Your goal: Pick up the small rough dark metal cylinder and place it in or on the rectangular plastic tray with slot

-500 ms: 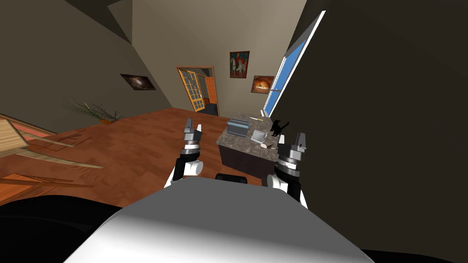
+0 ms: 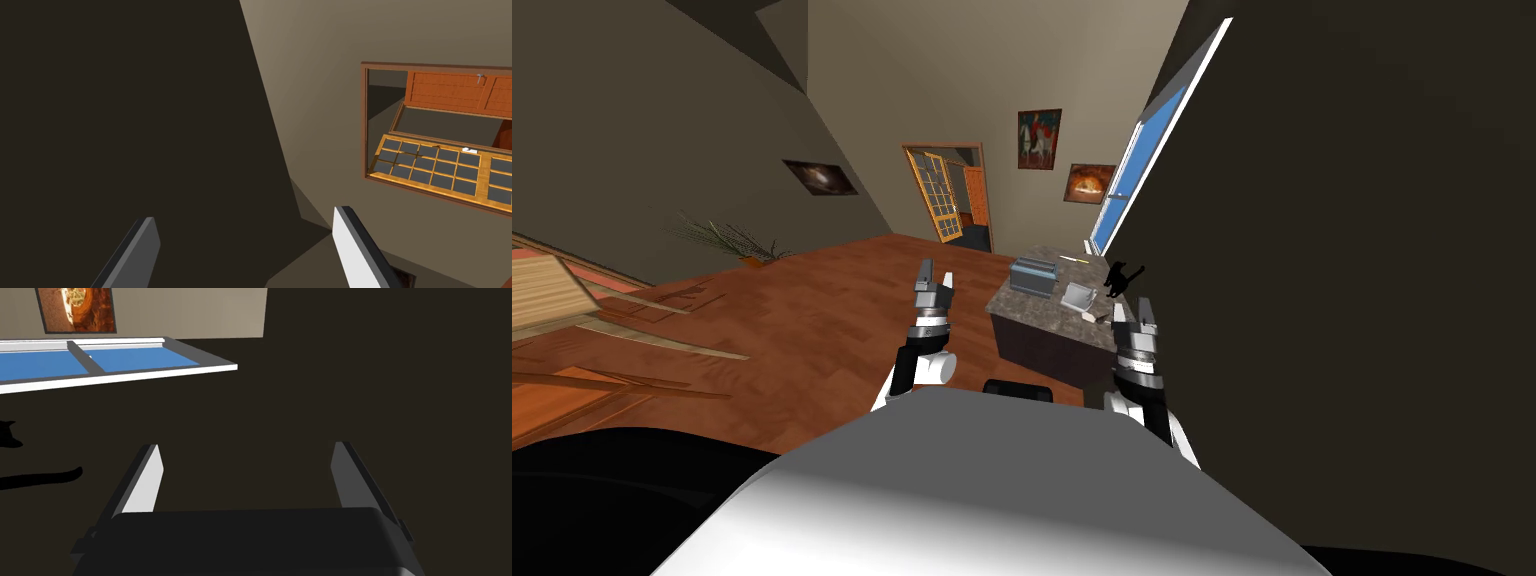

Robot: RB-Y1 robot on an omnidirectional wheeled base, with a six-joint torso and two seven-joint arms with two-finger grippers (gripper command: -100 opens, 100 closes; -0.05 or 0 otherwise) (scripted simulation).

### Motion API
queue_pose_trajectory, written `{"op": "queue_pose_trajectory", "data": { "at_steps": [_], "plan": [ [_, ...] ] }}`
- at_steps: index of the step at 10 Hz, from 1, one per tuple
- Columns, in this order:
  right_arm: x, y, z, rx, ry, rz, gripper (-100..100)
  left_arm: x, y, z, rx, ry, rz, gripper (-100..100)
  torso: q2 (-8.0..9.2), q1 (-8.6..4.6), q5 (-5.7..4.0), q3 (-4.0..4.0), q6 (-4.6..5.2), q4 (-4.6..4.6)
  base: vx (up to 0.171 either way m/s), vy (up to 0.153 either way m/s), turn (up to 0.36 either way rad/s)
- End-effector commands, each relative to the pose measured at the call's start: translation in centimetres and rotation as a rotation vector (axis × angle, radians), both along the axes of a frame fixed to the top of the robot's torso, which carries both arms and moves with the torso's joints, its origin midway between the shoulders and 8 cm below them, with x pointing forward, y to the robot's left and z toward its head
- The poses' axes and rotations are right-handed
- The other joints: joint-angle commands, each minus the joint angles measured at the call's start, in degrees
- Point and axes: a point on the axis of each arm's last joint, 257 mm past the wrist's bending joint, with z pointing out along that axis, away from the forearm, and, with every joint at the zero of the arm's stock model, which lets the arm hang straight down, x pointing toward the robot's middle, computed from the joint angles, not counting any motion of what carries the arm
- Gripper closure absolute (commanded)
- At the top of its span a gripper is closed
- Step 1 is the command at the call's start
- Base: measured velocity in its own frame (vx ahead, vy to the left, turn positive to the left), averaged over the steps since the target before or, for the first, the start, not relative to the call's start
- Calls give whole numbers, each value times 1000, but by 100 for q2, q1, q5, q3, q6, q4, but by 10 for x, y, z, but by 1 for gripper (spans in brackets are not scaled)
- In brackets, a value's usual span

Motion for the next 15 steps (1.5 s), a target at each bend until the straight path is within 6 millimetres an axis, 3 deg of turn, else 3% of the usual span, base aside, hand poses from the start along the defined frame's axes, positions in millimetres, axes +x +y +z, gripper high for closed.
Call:
{"op": "queue_pose_trajectory", "data": {
  "at_steps": [1, 3, 4, 8, 15],
  "plan": [
    [1, -1, -8, -38, 26, 0, -100, 0, 0, 0, 0, 0, 0, 0, 0, 0, 0, 0, 0, 0, -55, -23, 19],
    [6, -2, -38, -142, 109, -9, -100, 0, 0, 0, 0, 0, 0, 0, -7, 7, 2, -4, 0, -1, -52, -21, 47],
    [6, -2, -38, -146, 110, -7, -100, 0, 0, 0, 0, 0, 0, 0, -5, 3, 1, -3, 0, -1, -43, -23, 19],
    [7, -14, -106, -376, 284, -23, -100, 0, 0, 0, 0, 0, 0, 0, 2, -1, 0, 1, 0, 1, -68, -27, 63],
    [-11, -60, -204, -736, 531, -36, -100, 0, 0, 0, 0, 0, 0, 0, -16, 8, 2, -8, 0, -2, -46, -17, 67]
  ]
}}
